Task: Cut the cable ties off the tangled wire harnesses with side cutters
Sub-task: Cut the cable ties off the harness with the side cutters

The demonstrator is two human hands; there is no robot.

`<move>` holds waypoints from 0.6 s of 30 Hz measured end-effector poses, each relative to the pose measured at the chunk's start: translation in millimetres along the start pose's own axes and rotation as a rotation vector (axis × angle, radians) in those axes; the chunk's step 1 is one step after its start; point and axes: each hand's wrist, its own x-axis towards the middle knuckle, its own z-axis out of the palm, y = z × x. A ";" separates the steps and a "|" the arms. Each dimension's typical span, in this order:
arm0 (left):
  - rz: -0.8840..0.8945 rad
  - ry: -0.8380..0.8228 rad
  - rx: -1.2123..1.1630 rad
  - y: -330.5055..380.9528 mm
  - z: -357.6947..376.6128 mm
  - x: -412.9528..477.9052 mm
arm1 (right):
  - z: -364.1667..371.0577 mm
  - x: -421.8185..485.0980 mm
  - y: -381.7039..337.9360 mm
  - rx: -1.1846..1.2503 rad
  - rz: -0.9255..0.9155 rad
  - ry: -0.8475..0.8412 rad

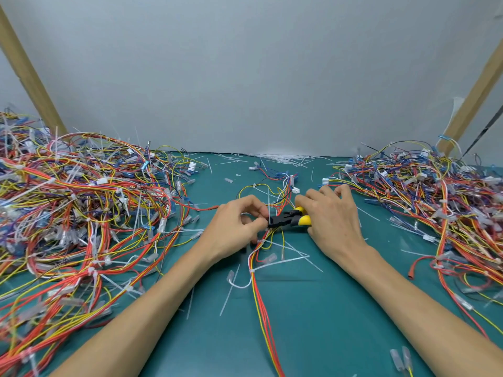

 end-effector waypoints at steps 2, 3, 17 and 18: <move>0.005 -0.030 0.003 0.5 -0.6 -0.2 | -0.6 0.1 0.5 -0.005 -0.003 -0.008; 0.012 -0.039 0.020 0.8 -0.9 -0.3 | -1.2 0.4 0.6 -0.004 -0.009 -0.008; 0.039 0.047 0.109 -0.7 3.0 -0.7 | -5.7 0.6 -2.2 -0.042 -0.135 0.052; 0.053 0.053 0.131 -1.2 3.7 -0.5 | -5.7 0.3 -2.4 -0.046 -0.157 0.053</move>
